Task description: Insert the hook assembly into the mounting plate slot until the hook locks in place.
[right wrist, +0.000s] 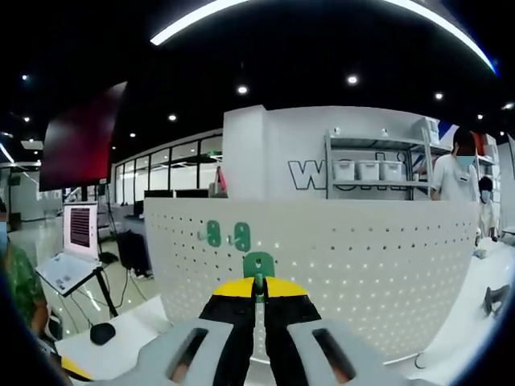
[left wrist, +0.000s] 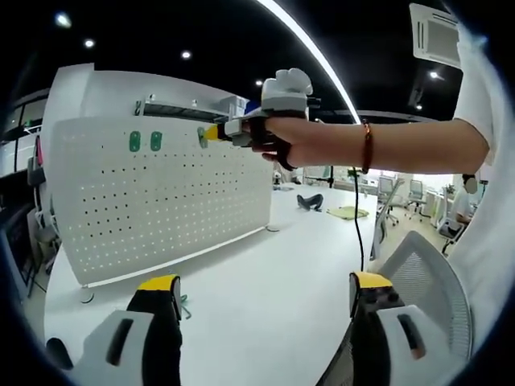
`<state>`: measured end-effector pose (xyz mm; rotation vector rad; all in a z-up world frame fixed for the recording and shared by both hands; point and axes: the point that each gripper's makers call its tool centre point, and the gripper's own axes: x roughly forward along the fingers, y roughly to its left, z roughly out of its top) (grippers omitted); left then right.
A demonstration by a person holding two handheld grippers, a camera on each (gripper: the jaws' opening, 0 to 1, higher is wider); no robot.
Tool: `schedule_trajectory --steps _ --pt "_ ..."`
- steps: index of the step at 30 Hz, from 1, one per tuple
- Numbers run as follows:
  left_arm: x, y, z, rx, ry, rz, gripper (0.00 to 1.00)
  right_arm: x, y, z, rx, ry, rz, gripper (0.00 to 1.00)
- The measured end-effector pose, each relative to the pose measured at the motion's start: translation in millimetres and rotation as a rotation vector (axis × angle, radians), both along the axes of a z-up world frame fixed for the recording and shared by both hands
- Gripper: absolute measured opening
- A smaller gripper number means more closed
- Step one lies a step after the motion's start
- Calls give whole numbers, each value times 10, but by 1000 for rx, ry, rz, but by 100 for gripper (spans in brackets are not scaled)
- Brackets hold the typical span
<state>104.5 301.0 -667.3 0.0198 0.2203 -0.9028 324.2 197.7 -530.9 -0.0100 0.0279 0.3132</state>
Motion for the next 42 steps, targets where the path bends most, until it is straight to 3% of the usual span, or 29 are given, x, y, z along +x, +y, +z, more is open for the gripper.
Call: schedule_trajectory --steps 42 --pt "45 114 -46 6 21 6 87 400 21 133 79 -17 -89 1"
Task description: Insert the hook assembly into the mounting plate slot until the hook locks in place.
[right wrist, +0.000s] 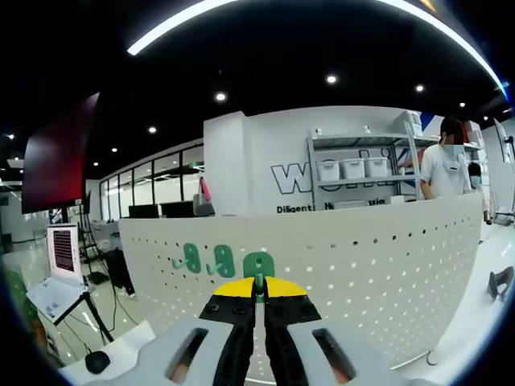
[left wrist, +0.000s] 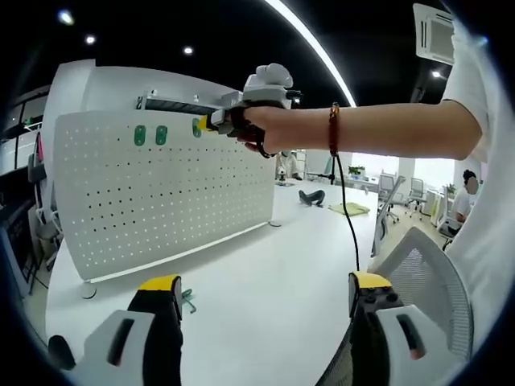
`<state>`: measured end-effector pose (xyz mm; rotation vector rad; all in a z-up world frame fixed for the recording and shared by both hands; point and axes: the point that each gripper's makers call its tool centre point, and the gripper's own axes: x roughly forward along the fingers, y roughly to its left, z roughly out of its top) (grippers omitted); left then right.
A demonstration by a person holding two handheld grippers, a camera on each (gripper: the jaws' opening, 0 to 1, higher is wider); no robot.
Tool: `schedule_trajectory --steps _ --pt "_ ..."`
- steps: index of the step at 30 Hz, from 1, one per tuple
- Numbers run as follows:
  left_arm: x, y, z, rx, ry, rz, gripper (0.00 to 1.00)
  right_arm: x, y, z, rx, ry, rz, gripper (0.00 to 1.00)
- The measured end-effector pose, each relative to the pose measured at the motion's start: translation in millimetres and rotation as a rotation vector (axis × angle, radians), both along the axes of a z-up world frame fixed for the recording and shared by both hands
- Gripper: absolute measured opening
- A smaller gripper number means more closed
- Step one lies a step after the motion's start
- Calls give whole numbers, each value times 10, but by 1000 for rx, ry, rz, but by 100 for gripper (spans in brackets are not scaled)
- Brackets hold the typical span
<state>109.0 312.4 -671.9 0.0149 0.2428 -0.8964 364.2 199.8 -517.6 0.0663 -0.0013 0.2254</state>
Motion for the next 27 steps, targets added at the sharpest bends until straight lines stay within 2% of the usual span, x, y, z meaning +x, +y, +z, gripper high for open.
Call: schedule_trajectory --steps 5,10,14,18,21,22,27 --pt "6 26 -43 16 10 7 87 26 18 11 1 -3 -11 1" --pt "1 27 -28 3 11 0 85 87 23 -3 12 4 -22 1" --pt "6 34 -43 10 11 -2 87 133 20 -23 18 7 -40 1" --pt "12 41 -9 -11 1 -4 88 167 6 -33 23 10 -51 1" --pt "23 51 -66 -5 8 -3 88 190 -8 -31 34 7 -63 1" --pt "10 63 -114 10 32 -3 88 197 -12 -31 37 10 -67 1" --pt "-8 60 -88 10 21 -9 88 229 -24 -1 39 5 -76 1"
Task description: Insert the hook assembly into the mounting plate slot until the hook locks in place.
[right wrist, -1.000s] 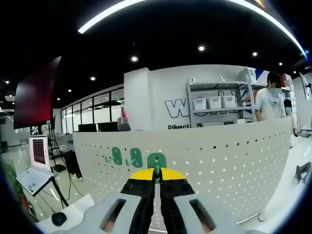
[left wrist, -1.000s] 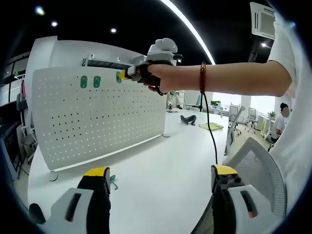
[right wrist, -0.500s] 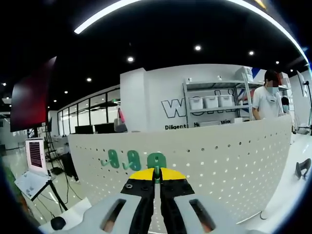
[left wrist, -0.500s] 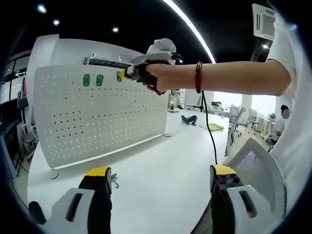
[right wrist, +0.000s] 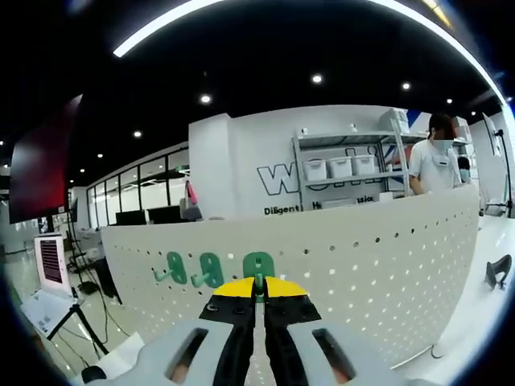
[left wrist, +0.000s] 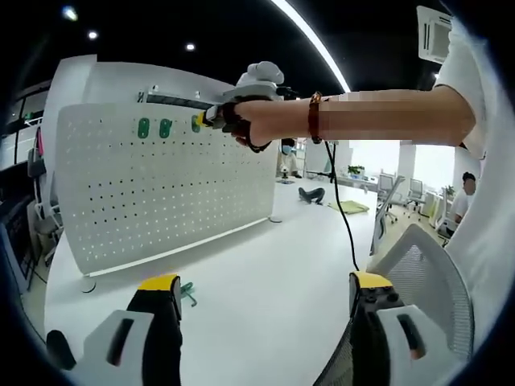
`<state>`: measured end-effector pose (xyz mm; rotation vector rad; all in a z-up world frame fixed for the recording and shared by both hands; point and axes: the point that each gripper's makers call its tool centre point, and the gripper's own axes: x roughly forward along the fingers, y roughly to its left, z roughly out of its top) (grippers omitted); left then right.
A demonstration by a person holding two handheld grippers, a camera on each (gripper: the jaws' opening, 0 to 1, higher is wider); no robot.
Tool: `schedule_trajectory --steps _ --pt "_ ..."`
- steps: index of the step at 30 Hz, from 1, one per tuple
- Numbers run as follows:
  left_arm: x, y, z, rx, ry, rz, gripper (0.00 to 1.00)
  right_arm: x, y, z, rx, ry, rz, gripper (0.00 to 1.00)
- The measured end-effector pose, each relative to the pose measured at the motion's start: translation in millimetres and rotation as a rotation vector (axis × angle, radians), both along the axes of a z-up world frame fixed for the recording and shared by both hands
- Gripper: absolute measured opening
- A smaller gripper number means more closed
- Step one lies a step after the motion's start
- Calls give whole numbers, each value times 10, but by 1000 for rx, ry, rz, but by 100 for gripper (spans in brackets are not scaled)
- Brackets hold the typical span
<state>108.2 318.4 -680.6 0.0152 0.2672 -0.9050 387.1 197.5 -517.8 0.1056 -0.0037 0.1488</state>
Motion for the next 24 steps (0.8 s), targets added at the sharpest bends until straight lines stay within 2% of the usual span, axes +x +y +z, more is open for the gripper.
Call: schedule_trajectory --steps 4,8,11,13,24 --pt "25 10 32 3 -11 1 88 29 29 3 -5 -7 -4 1" --pt "58 23 118 -33 -19 17 87 43 40 -11 4 -4 -8 1" --pt "24 17 106 -14 -24 7 87 57 48 -13 27 3 -14 1" --pt "13 29 76 -7 -13 9 87 77 70 6 -2 -6 -17 1" --pt "-12 98 38 -11 -2 24 86 189 92 -23 -4 9 -21 1"
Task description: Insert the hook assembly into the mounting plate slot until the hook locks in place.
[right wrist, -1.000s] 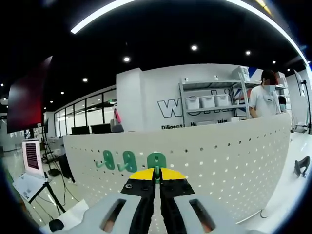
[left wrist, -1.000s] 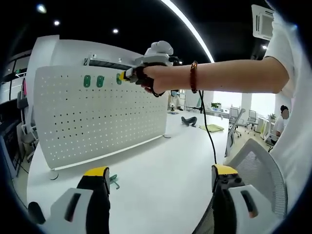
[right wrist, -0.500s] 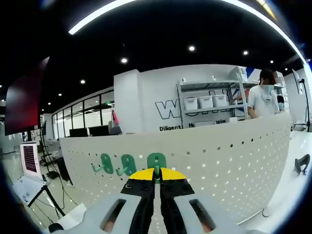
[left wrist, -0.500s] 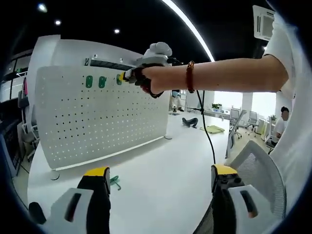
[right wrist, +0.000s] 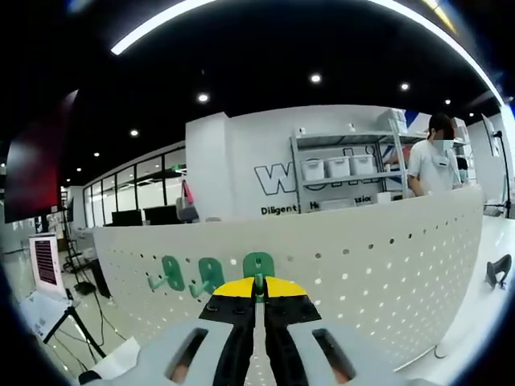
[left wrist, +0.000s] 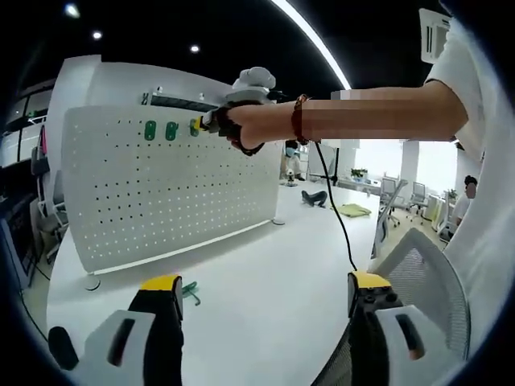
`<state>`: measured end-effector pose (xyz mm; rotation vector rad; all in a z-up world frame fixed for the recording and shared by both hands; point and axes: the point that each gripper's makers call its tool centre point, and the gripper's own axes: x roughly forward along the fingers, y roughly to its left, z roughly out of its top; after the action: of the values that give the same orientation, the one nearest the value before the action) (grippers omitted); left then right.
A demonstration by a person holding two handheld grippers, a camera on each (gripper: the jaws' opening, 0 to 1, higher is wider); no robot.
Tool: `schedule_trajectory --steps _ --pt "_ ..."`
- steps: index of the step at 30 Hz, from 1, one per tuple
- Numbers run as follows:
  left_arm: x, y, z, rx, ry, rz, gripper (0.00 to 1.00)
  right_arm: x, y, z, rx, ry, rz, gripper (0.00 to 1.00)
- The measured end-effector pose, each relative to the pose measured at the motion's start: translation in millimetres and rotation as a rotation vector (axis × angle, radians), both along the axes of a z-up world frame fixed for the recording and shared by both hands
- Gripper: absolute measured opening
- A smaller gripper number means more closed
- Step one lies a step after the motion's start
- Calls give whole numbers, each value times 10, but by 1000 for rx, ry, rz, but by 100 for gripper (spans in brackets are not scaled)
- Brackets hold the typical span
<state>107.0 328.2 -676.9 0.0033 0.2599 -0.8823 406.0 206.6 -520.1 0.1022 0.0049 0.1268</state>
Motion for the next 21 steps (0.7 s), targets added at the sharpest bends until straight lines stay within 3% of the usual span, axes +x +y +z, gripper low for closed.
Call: schedule_trajectory --steps 21 --pt "41 16 -47 2 15 -1 85 146 7 -80 -10 32 -22 1"
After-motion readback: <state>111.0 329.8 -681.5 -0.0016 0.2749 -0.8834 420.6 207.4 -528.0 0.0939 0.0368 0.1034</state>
